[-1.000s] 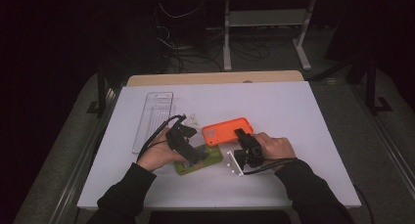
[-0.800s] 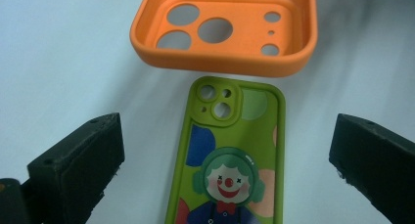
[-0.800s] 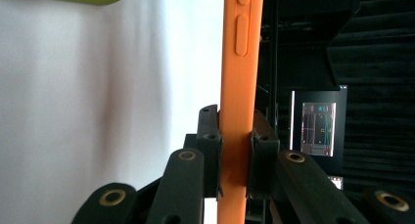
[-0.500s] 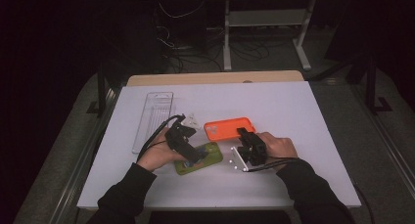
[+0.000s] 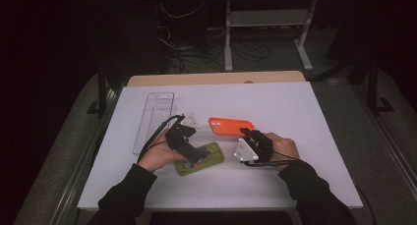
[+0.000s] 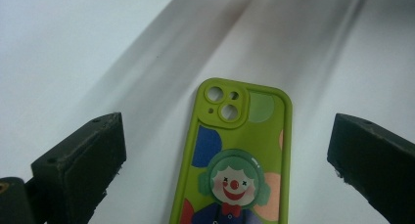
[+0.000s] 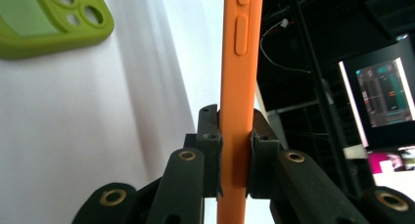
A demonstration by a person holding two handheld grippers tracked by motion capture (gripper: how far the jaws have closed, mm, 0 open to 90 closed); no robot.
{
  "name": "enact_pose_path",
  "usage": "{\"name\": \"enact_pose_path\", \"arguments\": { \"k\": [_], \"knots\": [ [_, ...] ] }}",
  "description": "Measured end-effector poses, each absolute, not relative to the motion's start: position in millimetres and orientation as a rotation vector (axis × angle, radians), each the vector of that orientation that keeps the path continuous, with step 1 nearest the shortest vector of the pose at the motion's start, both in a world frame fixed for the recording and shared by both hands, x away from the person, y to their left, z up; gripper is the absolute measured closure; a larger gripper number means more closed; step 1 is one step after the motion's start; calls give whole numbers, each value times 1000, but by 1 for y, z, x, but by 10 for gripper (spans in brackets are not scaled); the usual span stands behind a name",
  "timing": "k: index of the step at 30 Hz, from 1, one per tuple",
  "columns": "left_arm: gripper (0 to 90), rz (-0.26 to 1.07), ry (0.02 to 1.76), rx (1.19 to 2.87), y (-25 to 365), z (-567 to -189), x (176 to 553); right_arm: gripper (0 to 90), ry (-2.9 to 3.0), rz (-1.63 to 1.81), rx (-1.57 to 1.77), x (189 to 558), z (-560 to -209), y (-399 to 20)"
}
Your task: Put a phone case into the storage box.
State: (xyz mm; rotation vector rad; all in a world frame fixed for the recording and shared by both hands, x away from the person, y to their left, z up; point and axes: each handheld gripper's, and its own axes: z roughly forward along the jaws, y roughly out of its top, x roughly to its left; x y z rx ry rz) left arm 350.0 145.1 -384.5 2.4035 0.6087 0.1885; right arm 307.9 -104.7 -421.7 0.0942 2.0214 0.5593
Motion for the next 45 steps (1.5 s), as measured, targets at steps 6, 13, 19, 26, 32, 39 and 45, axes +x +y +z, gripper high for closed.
{"name": "enact_pose_path", "arguments": {
  "k": [6,13,19,26,32,39,45],
  "knots": [
    [1,192,609,2407,145,-384,350,783,2068,602,145,311,-418,-108],
    [1,193,611,2406,146,-384,350,784,2132,754,340,314,-414,-111],
    [2,191,620,2400,146,-383,350,784,2186,902,506,320,-409,-118],
    [1,194,622,2389,147,-383,351,785,2236,1036,638,327,-407,-125],
    [1,191,650,2361,148,-382,351,785,2279,1165,818,333,-407,-129],
    [1,202,670,2327,150,-381,352,786,2288,1339,981,338,-405,-135],
    [1,197,685,2313,150,-381,352,786,2281,1416,1086,341,-406,-139]
  ]
}}
